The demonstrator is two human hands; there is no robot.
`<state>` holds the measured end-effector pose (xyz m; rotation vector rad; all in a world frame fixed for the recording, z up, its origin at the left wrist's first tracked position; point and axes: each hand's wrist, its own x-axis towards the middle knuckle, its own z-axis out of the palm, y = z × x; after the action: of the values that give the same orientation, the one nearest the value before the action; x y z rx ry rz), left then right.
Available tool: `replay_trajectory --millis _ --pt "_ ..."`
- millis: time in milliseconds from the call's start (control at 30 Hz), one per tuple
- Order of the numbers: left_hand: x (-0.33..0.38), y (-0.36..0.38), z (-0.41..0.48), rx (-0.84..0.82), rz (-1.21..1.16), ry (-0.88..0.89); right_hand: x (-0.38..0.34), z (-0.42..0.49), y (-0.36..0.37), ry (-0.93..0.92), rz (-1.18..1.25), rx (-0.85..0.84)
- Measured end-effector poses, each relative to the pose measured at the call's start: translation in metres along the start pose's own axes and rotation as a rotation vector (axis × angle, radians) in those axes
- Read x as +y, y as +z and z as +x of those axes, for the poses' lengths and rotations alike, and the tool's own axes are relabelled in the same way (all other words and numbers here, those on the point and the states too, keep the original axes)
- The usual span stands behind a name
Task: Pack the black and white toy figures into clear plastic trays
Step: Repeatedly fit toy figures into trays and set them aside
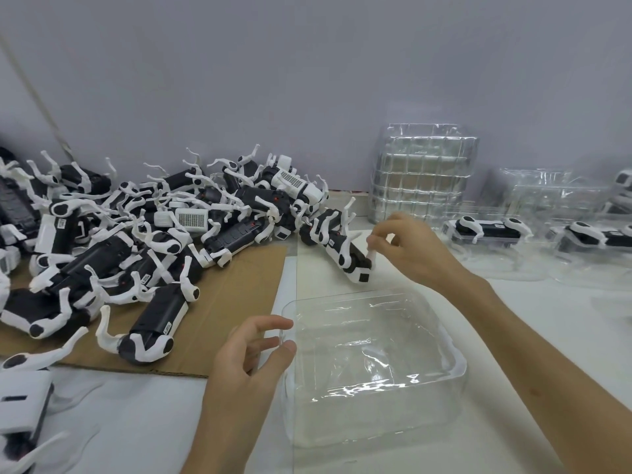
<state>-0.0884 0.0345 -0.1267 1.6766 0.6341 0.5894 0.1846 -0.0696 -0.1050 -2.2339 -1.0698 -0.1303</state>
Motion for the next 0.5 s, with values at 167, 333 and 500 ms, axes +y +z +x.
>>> replay_trajectory --millis 167,333,500 --pt "0.000 0.001 -0.001 -0.002 -0.006 0.001 0.014 0.001 0.008 0.066 -0.126 -0.203" --pt "0.000 0.001 -0.001 0.001 0.001 -0.001 0.024 0.000 0.031 0.197 0.103 -0.213" --pt "0.001 0.000 0.000 -0.004 -0.003 -0.008 0.018 -0.003 0.031 0.154 0.357 0.063"
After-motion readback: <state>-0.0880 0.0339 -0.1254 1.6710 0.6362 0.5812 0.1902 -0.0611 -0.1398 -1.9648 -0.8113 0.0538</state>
